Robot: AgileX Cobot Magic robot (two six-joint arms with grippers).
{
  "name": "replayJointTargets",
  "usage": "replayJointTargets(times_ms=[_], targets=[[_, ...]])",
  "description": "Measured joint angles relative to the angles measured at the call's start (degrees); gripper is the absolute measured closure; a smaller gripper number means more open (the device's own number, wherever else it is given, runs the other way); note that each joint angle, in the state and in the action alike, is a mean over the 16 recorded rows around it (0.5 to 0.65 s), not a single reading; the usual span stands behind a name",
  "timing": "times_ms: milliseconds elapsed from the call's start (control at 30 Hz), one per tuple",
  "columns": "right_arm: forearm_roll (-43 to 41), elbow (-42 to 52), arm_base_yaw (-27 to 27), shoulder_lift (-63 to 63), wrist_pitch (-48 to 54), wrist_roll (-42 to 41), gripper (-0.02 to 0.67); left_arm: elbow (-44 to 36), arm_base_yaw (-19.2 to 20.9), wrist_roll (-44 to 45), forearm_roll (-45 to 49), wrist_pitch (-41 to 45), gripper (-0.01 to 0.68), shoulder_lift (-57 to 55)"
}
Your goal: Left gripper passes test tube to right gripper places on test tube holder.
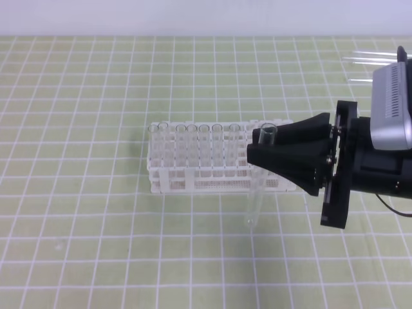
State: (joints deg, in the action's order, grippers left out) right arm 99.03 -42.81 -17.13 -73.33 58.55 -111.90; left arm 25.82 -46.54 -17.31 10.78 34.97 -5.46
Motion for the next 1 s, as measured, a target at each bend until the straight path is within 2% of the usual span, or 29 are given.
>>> replayJointTargets(times_ms=[300,1000], targets=[[0.07,0.0,0.0,0.0,-0.05,-0.03,0.544,0.0,0.04,-0.03,-1.21,5.22,0.602,6.72],[0.13,0.02,0.0,0.0,-1.83,-2.33,0.544,0.0,0.03,-0.03,-1.13,5.85,0.602,6.77]])
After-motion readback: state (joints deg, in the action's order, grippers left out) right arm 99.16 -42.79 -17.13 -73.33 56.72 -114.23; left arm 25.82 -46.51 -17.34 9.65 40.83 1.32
